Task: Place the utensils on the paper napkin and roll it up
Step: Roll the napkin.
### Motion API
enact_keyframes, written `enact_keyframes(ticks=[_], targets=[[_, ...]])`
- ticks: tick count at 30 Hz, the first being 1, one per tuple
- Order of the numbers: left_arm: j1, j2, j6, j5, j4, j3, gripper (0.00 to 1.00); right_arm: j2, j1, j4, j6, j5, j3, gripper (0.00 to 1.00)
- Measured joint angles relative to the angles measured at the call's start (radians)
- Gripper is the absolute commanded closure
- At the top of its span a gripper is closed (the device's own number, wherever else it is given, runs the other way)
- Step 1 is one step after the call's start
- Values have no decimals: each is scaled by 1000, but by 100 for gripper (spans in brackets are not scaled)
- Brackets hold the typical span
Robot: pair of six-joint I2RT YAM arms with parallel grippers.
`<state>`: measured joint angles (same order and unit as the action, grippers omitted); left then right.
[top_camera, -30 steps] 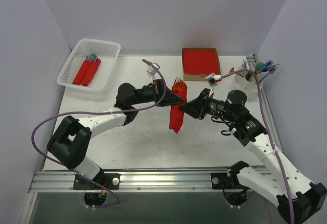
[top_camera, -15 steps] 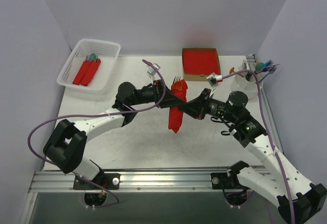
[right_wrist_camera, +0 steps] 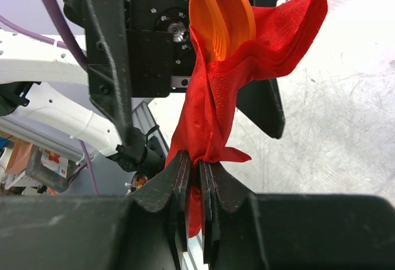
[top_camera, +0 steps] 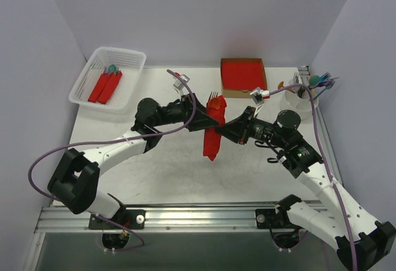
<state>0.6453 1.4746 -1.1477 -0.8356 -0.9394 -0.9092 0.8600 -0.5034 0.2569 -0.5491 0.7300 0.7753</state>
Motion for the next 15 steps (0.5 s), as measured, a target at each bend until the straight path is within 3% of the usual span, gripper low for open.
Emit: enact_keyframes(ticks=[15], targets=[[-22, -20, -64, -28, -87, 32, 6, 50, 0, 33, -26, 0, 84, 100]])
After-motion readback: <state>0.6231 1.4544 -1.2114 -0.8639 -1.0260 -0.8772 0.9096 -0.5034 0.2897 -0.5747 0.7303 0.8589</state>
